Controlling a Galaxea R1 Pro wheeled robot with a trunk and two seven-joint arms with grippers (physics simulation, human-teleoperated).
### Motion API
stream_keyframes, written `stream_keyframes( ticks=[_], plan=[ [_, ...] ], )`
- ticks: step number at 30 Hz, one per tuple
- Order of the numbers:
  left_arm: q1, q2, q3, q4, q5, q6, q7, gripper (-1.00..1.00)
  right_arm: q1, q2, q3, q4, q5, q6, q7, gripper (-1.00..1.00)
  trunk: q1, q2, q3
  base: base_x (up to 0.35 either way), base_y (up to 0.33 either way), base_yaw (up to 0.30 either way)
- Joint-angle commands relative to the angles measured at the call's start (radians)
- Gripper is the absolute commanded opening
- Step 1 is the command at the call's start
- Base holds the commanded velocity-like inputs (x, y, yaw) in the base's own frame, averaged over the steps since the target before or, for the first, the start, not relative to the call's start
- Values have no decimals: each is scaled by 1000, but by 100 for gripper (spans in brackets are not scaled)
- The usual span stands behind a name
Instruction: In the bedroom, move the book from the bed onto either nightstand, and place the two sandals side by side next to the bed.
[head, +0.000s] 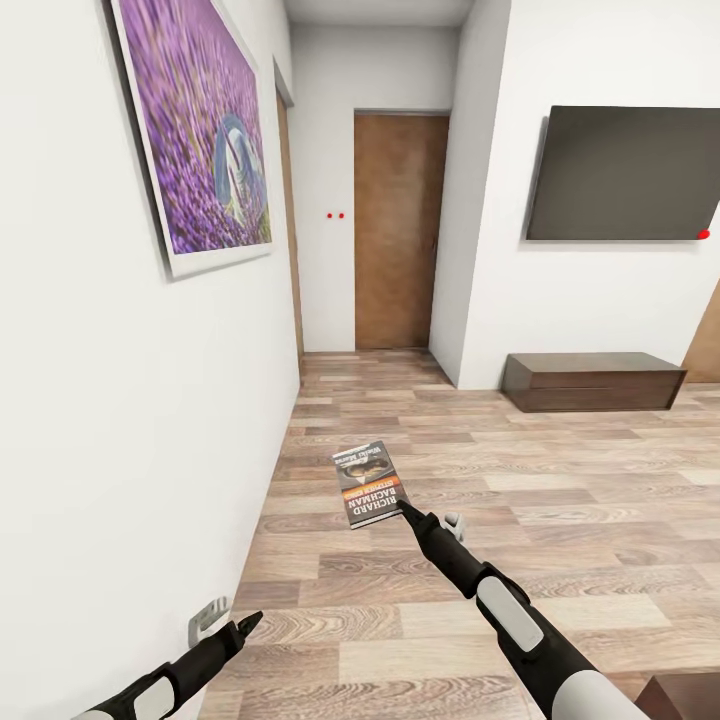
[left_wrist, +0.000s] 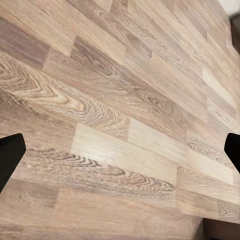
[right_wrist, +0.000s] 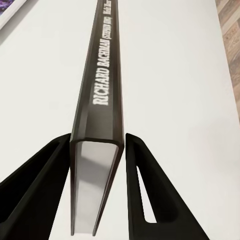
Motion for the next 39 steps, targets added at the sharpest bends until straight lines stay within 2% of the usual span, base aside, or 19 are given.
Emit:
stream_keyframes(
  ticks=[1,15,39],
  plan=[
    [-1,0,8,1,-6,-2,-4,100,-1,-1,3,0,-11,4,2,-100,0,0,-1,0,3,0],
    [-1,2,8,1,-6,-1,-4,100,-1,-1,3,0,-11,3,2,-100,0,0,-1,29,0,0],
    [-1,3,8,1,-7,0,-4,100,-1,-1,3,0,-11,3,2,-100,0,0,-1,152,0,0]
  ],
)
